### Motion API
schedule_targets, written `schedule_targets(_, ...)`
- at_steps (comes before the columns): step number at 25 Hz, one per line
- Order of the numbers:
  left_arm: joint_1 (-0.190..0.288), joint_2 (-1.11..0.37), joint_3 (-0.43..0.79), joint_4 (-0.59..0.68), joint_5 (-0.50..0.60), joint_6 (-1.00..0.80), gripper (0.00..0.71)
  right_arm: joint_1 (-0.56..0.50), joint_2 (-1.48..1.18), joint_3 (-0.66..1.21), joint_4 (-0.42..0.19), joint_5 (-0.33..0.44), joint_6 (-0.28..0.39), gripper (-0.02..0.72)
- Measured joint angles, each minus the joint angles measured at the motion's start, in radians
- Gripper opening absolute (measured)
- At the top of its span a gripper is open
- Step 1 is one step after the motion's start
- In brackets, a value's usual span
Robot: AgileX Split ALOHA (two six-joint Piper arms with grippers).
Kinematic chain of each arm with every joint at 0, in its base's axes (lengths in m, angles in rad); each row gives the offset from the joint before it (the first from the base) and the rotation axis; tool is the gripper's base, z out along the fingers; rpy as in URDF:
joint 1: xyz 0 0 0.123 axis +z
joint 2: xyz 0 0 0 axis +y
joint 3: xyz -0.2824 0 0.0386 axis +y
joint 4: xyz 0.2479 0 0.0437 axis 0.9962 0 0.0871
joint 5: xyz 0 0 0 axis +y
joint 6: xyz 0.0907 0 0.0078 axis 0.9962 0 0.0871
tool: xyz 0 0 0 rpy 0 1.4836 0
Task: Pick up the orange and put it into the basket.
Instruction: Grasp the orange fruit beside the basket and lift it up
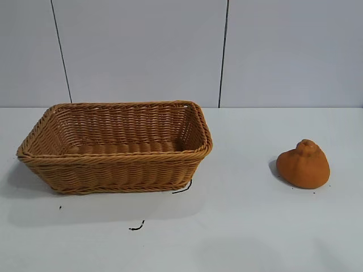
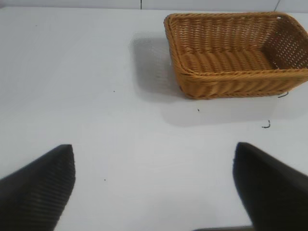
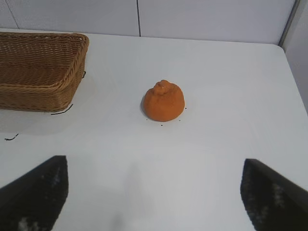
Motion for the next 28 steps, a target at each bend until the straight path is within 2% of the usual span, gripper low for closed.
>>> schedule_targets(4,0.0,0.0,0.0,0.0,0.0,0.0,0.639,0.0,0.132,-0.07,0.002,-0.016,0.0,0.696)
schedule_targets(13,0.0,0.0,0.0,0.0,0.0,0.0,0.639,0.0,0.654,-0.381,0.004,-0.039,0.015,0.696)
schedule_targets(19,0.0,0.0,0.0,0.0,0.0,0.0,0.639,0.0,0.994,-0.573,0.013,0.008,0.014,0.696)
schedule_targets(20,0.0,0.0,0.0,0.0,0.0,0.0,0.639,0.0,1.34,-0.772,0.014,0.039,-0.002,0.696)
schedule_targets(28,0.0,0.0,0.0,0.0,0.0,0.0,0.639,0.019,1.639,-0.892,0.003,0.063,-0.008,0.696)
